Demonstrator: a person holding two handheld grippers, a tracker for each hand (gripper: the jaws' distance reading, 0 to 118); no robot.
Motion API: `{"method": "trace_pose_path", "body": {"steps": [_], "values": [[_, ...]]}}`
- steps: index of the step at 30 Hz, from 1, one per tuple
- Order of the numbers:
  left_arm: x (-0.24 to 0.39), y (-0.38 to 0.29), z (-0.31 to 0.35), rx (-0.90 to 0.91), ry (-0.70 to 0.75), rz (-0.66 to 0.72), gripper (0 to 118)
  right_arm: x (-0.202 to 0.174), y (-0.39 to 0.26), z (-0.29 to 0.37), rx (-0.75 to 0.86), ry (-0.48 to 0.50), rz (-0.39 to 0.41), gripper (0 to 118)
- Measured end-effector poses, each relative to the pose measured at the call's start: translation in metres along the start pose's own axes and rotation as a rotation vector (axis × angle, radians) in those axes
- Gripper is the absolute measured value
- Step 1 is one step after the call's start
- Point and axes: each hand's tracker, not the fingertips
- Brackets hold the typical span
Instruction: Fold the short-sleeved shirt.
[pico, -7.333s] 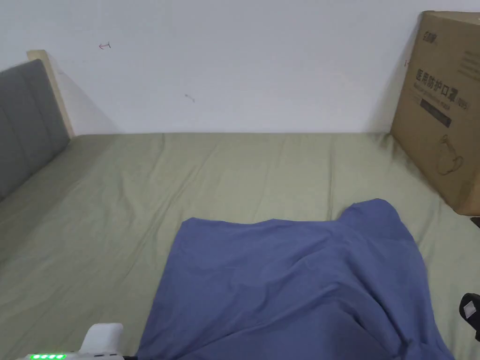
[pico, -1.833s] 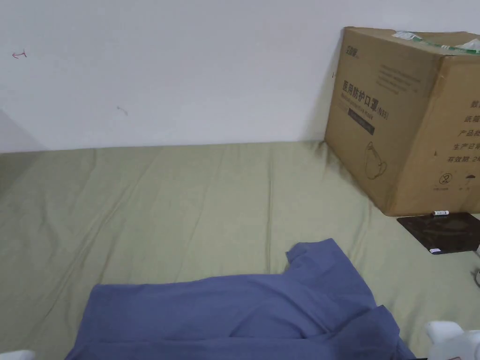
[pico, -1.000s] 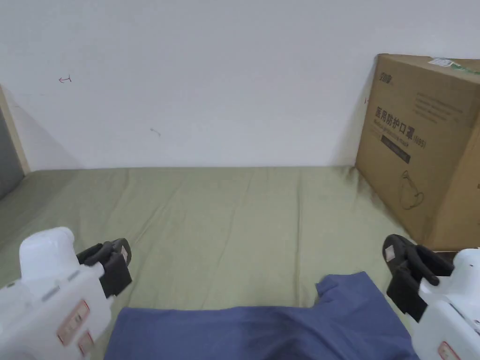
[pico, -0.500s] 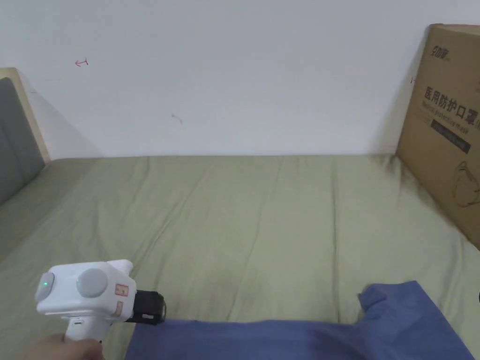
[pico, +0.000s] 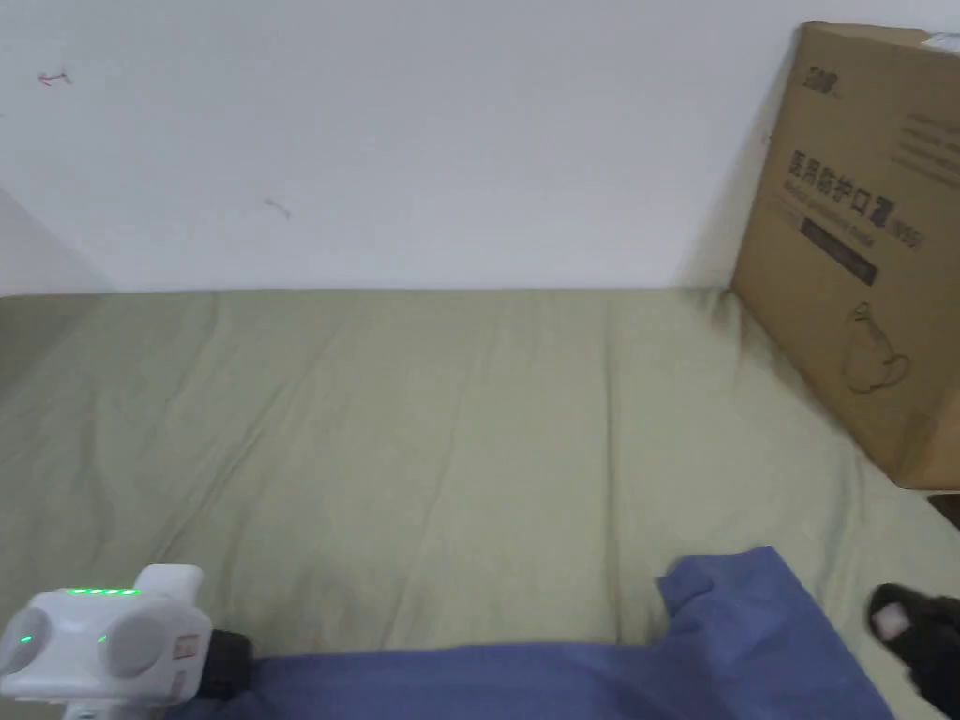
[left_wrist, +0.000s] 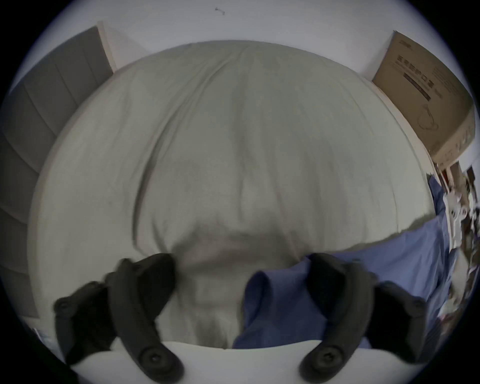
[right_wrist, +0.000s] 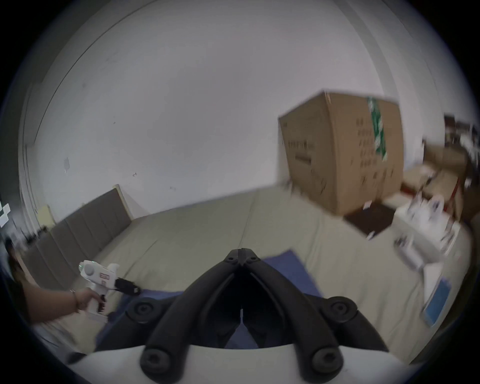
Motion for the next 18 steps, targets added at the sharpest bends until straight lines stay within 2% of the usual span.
{"method": "trace_pose_path", "body": {"steps": [1, 2, 3, 5, 6, 8, 9, 10, 11, 14, 16, 18], "values": [[0.005, -0.003, 0.012, 0.037, -0.002, -0.041, 78, 0.012, 0.001, -0.022, -0.095, 0.009, -0.055, 0], [0.008, -0.005, 0.020, 0.053, -0.021, -0.068, 50, 0.022, -0.002, -0.036, -0.105, 0.007, -0.050, 0], [0.010, -0.008, 0.031, 0.058, -0.037, -0.082, 2, 0.030, -0.002, -0.050, -0.108, 0.012, -0.011, 0], [0.010, -0.013, 0.053, 0.140, -0.098, -0.024, 1, 0.048, 0.008, -0.087, -0.142, -0.035, 0.085, 0], [0.010, -0.013, 0.062, 0.168, -0.120, -0.007, 1, 0.054, 0.016, -0.108, -0.185, -0.070, 0.104, 0], [0.016, -0.014, 0.078, 0.167, -0.122, -0.016, 1, 0.070, 0.032, -0.150, -0.302, -0.012, 0.069, 0], [0.017, -0.013, 0.083, 0.170, -0.123, -0.018, 1, 0.076, 0.039, -0.173, -0.368, -0.045, 0.076, 28], [0.017, -0.013, 0.086, 0.171, -0.124, -0.017, 1, 0.084, 0.043, -0.197, -0.483, -0.080, 0.081, 73], [0.016, -0.010, 0.089, 0.171, -0.128, -0.015, 1, 0.089, 0.044, -0.211, -0.517, -0.110, 0.079, 103], [0.013, -0.010, 0.088, 0.163, -0.132, 0.003, 1, 0.110, 0.053, -0.250, -0.531, -0.275, 0.071, 105], [0.008, -0.008, 0.084, 0.142, -0.125, 0.021, 1, 0.122, 0.053, -0.267, -0.546, -0.306, 0.032, 105], [0.006, -0.011, 0.080, 0.128, -0.114, 0.031, 1, 0.131, 0.045, -0.284, -0.655, -0.309, 0.016, 104]]}}
